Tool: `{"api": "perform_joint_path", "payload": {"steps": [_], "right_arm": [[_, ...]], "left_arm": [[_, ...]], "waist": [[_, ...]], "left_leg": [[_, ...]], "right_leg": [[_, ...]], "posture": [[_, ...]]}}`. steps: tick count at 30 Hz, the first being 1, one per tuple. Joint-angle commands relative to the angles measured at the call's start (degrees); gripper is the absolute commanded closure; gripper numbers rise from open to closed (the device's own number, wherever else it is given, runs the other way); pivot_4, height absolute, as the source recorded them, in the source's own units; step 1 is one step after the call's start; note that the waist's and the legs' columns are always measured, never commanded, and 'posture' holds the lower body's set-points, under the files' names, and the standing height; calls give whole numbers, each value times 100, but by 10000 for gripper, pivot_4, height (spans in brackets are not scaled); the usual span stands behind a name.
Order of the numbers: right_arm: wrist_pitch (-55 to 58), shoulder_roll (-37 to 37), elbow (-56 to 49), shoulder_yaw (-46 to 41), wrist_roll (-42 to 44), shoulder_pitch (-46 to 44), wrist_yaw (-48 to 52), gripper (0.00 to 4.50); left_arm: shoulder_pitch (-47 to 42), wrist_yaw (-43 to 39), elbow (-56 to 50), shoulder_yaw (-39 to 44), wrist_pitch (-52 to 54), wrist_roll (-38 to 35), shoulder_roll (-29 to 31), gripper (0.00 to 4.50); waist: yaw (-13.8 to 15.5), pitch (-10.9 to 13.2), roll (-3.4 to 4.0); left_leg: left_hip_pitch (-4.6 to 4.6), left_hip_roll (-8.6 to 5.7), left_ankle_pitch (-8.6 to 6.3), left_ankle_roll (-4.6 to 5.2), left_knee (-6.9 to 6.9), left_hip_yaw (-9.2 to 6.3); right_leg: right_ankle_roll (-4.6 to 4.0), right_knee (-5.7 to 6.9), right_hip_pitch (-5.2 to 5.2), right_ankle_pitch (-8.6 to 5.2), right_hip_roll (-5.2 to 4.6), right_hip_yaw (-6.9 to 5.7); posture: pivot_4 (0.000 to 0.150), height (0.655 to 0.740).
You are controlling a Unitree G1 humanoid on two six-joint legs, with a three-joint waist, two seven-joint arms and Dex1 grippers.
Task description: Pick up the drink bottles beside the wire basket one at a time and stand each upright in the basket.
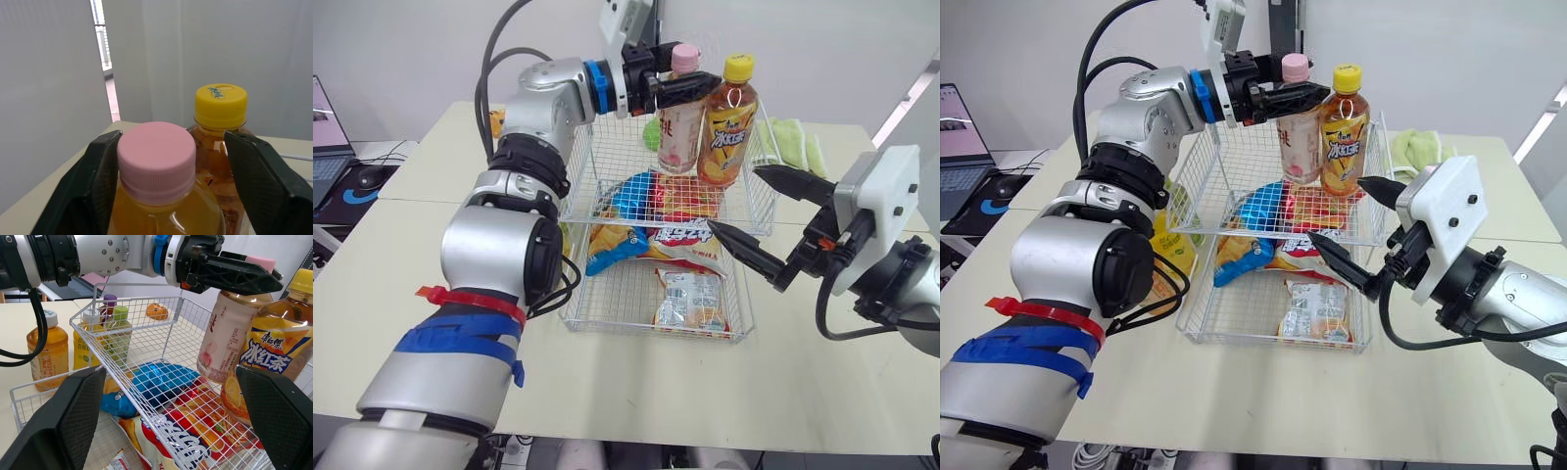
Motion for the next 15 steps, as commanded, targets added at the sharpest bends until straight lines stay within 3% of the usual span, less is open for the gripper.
{"api": "perform_joint_path", "payload": {"steps": [1, 9, 12, 15], "right_arm": [[-227, -85, 13, -42, 27, -75, 127, 0], [-454, -23, 457, 352, -214, -383, 779, 0], [-639, 189, 945, 828, -522, -774, 1373, 0], [-785, 363, 1359, 1141, -756, -1067, 1950, 0]], "left_arm": [[-129, -98, -175, 181, 149, -74, 372, 397], [239, 36, -848, 463, 545, -218, 1448, 397], [905, 649, -1483, 1027, 600, -390, 2396, 397], [1895, 993, -2586, 1469, 966, -666, 2885, 397]], "waist": [[-24, 0, 0], [-38, 0, 1], [-73, 0, 5], [-127, 0, 6]], "left_leg": [[1, 1, 0, 0, 0, 0], [5, 5, 0, -1, 0, 3], [6, 7, 0, -1, 1, 5], [14, 10, 0, -1, -6, 7]], "right_leg": [[0, 0, 0, 0, 1, 0], [0, 3, -1, 0, 4, 4], [-1, 5, -2, 0, 4, 8], [-2, 10, -5, 1, 6, 16]], "posture": [[1500, 7400], [1500, 7400], [1500, 7400], [1500, 7400]]}}
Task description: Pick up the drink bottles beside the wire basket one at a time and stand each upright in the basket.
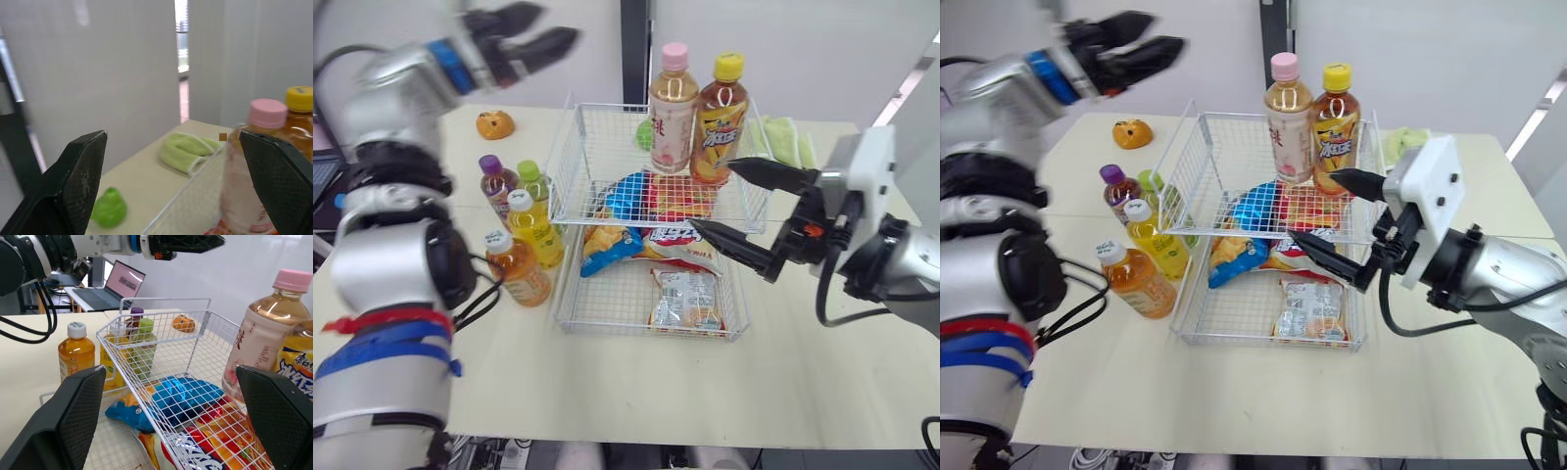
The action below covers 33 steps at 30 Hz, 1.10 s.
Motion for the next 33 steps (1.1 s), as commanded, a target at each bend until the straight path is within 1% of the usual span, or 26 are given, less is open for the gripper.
{"api": "perform_joint_path", "payload": {"steps": [1, 3, 5, 7, 8, 10, 12, 14, 17, 19, 20, 22, 24, 28, 33], "right_arm": [[-292, 152, 426, 283, -315, -371, 720, 0], [-408, 301, 739, 504, -521, -614, 1125, 0], [-511, 505, 1075, 745, -683, -894, 1568, 0], [-611, 682, 1350, 919, -857, -1082, 1932, 0], [-642, 728, 1422, 948, -927, -1114, 2047, 0], [-764, 903, 1658, 1082, -1106, -1237, 2339, 0], [-870, 1079, 1871, 1190, -1268, -1349, 2596, 0], [-944, 1221, 2025, 1243, -1387, -1435, 2778, 0], [-1008, 1379, 2186, 1266, -1546, -1495, 2978, 0], [-1023, 1457, 2250, 1261, -1629, -1504, 3073, 0], [-1019, 1480, 2255, 1249, -1656, -1502, 3103, 0], [-1004, 1519, 2245, 1225, -1705, -1495, 3135, 0], [-969, 1541, 2187, 1191, -1754, -1470, 3122, 0], [-835, 1487, 1992, 1056, -1760, -1398, 2926, 0], [-565, 1332, 1572, 796, -1688, -1193, 2516, 0]], "left_arm": [[981, 440, -1431, 617, 364, -390, 489, 397], [1922, 712, -2360, 1093, 724, -658, 715, 397], [3257, 974, -3437, 1787, 936, -787, 836, 397], [4495, 1312, -4534, 2559, 1401, -1109, 671, 397], [4837, 1463, -4881, 2752, 1567, -1259, 598, 397], [6173, 1676, -5963, 3385, 1811, -1475, 92, 397], [7402, 1884, -6944, 3899, 1949, -1735, -563, 397], [8236, 2126, -7637, 4153, 2007, -1986, -1104, 397], [9085, 2439, -8268, 4249, 1951, -2303, -1705, 397], [9405, 2652, -8555, 4245, 1940, -2540, -1936, 397], [9480, 2747, -8629, 4215, 1927, -2624, -1957, 397], [9487, 2925, -8672, 4077, 1913, -2734, -1895, 397], [9251, 3117, -8575, 3897, 1929, -2805, -1705, 397], [8360, 3366, -8043, 3266, 2032, -2736, -1105, 397], [6793, 3369, -6821, 2013, 1986, -2274, -424, 397]], "waist": [[14, 0, 1], [59, -1, 1], [72, -3, -2], [87, -6, -8], [98, -7, -10], [122, -15, -20], [123, -16, -21], [127, -23, -33], [172, -36, -53], [188, -42, -50], [189, -44, -49], [194, -48, -47], [195, -52, -41], [229, -52, -41], [258, -51, -39]], "left_leg": [[-2, 0, 0, 0, 1, -4], [-3, 1, 0, 0, 8, -3], [-6, 2, 0, 0, 17, -4], [-6, 1, -1, 1, 16, -4], [-5, 3, -1, 1, 15, -3], [-10, 2, -1, 1, 16, -15], [0, -3, -4, 5, 14, -18], [4, -4, -5, 7, 14, -19], [2, -1, -5, 7, 13, -47], [6, -3, -16, 27, 12, -56], [9, -4, -18, 30, 12, -57], [12, -5, -15, 33, 12, -60], [14, -5, -13, 34, 12, -62], [12, -5, -11, 33, 12, -66], [5, -6, -11, 32, 10, -63]], "right_leg": [[0, 2, 0, 0, 0, -5], [-1, 3, 1, 0, -3, -4], [-1, 5, 1, 1, -5, -5], [-1, 7, 2, 1, -8, -5], [-1, 4, 2, 1, -8, -5], [-1, 1, 5, 1, -9, -18], [-1, -4, 23, 1, -18, -20], [0, -8, 31, 2, -19, -21], [-1, -9, 38, 2, -17, -47], [-4, -7, 46, 4, -17, -52], [-7, -6, 48, 5, -17, -51], [-10, -2, 51, 7, -16, -54], [-13, 1, 51, 9, -13, -54], [-15, 4, 51, 10, -8, -55], [-15, -4, 46, 10, -9, -54]], "posture": [[1500, 7400], [1500, 7400], [1500, 7400], [1500, 7400], [1500, 7400], [1500, 7400], [1500, 7400], [1500, 7400], [1500, 7400], [1500, 7400], [1500, 7400], [1500, 7400], [1500, 7400], [1500, 7400], [1500, 7400]]}}
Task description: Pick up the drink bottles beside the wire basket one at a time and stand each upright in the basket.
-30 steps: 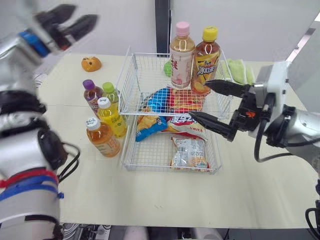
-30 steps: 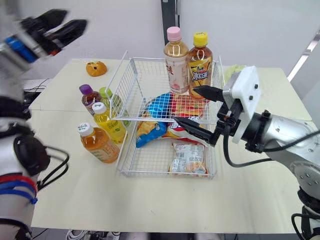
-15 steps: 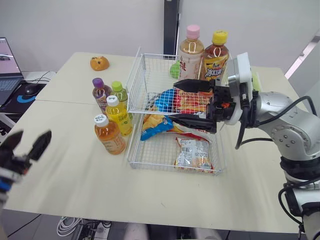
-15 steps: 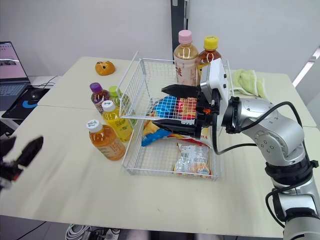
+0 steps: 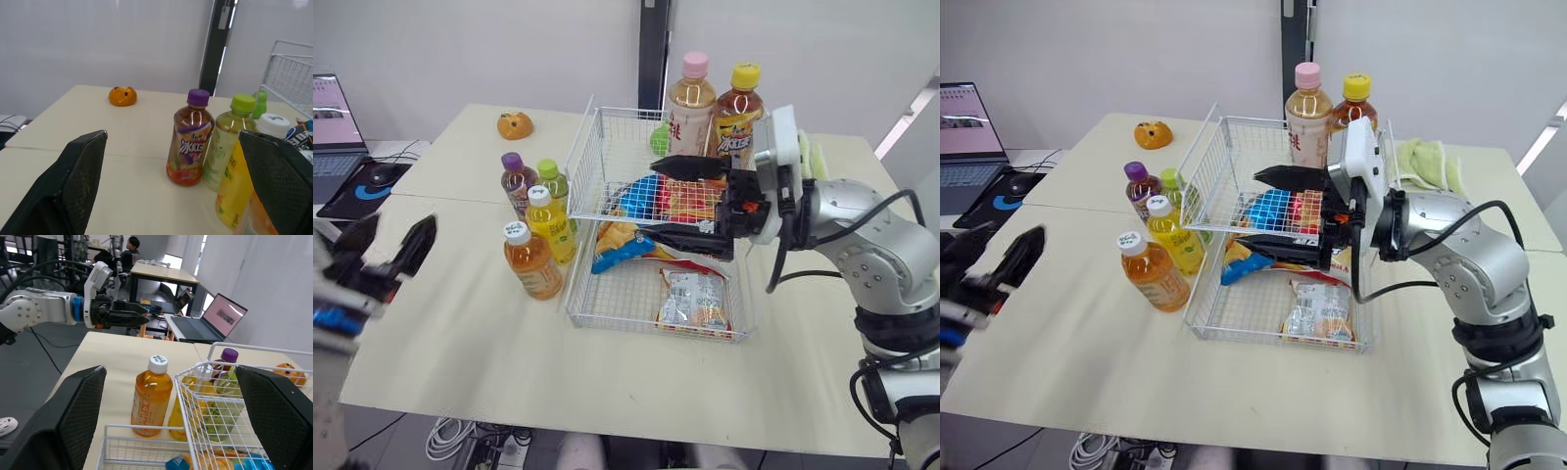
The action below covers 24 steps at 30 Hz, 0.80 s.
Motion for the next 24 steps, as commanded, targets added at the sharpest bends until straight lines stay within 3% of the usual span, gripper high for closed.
{"api": "perform_joint_path", "payload": {"steps": [1, 10, 20, 24], "right_arm": [[166, -133, -482, -396, 76, 91, -335, 0], [642, -279, -1175, -803, 237, 398, -1055, 0], [904, -415, -1552, -996, 426, 509, -1496, 0], [960, -483, -1614, -1063, 513, 546, -1590, 0]], "left_arm": [[-918, 15, 841, -779, -130, 417, 343, 397], [-3237, -374, 3554, -2369, -1113, 1681, 406, 397], [-4526, -634, 5657, -2888, -2304, 2416, 103, 397], [-4665, -791, 5982, -2922, -2451, 2510, 65, 9136]], "waist": [[10, 1, 1], [-15, 3, 4], [6, 4, 4], [-5, 4, 4]], "left_leg": [[-1, -1, 0, -1, -1, 0], [-5, 0, 13, -23, -7, 9], [-8, 0, 13, -24, -5, 17], [-9, 1, 14, -24, -6, 18]], "right_leg": [[0, 0, -1, 0, 0, 0], [1, -8, -10, 0, 2, 4], [1, -11, -12, -1, 2, 7], [1, -11, -14, -1, 2, 7]], "posture": [[1500, 7400], [1500, 7400], [1500, 7400], [1500, 7400]]}}
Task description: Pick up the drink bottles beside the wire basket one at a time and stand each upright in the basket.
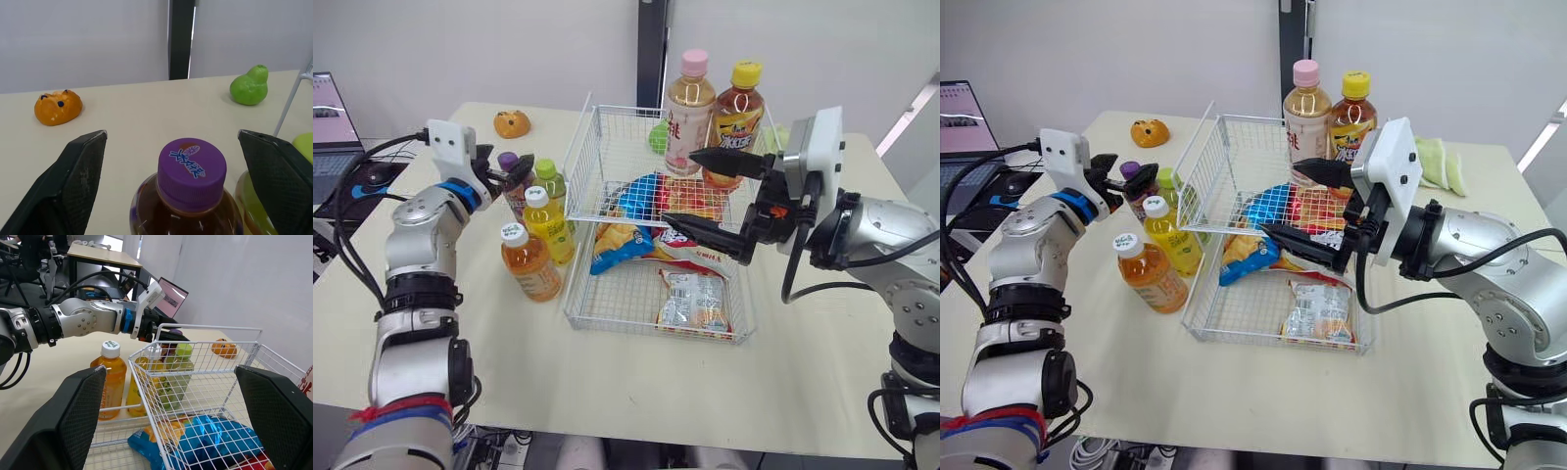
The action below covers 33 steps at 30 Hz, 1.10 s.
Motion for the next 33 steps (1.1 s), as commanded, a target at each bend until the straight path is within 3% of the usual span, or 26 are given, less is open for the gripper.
{"api": "perform_joint_path", "payload": {"steps": [1, 7, 13, 19, 23, 26, 29, 33], "right_arm": [[-5, -130, -208, -248, 80, 16, -88, 0], [-9, -187, -227, -267, 163, -3, -148, 0], [-53, -215, -157, -219, 142, -12, -92, 0], [-116, -250, -43, -221, 80, -51, 11, 0], [-177, -217, 50, -247, 74, -54, 59, 0], [-268, -191, 113, -233, -7, -61, 63, 0], [-375, -153, 182, -176, -118, -90, 68, 0], [-517, -88, 217, -108, -235, -95, 72, 0]], "left_arm": [[-203, -126, 144, -3, -202, 77, 25, 12501], [-235, -246, 414, -6, -136, 161, 49, 30949], [-415, -390, 429, 154, -252, 62, 147, 31372], [-1002, -1459, 341, 243, 364, -215, 936, 31372], [-1930, -2744, 355, 173, 1435, -614, 1569, 31372], [-2788, -3355, 660, -93, 1688, -475, 1824, 31372], [-3589, -3601, 1122, -321, 1555, -204, 1789, 31372], [-4746, -3785, 1677, -451, 1504, -118, 1313, 31372]], "waist": [[-2, 0, 0], [-1, 0, 0], [0, 0, 0], [-22, 7, -9], [-6, 10, -14], [19, 11, -13], [35, 11, -12], [33, 12, -11]], "left_leg": [[0, 0, 0, 0, 0, 0], [1, 0, 0, 0, 1, 0], [1, 0, 0, 0, 1, 0], [-17, 1, 1, -2, 1, 2], [-48, 2, 3, -4, 4, 3], [-89, -2, 3, -4, 18, -2], [-93, -6, 2, -3, 23, -7], [-93, -5, 2, -1, 29, -14]], "right_leg": [[0, 0, 0, 0, 0, 0], [1, 1, 0, 0, 0, 0], [1, 2, 0, 0, 0, -1], [1, 2, -21, 0, 1, -1], [0, 1, -51, 0, 3, -3], [0, 2, -82, 0, 1, -8], [1, 2, -81, -1, 0, -12], [3, 8, -80, -2, 1, -15]], "posture": [[1500, 7400], [1500, 7400], [1500, 7400], [1500, 7400], [1500, 7400], [1500, 7400], [1500, 7400], [1500, 7400]]}}
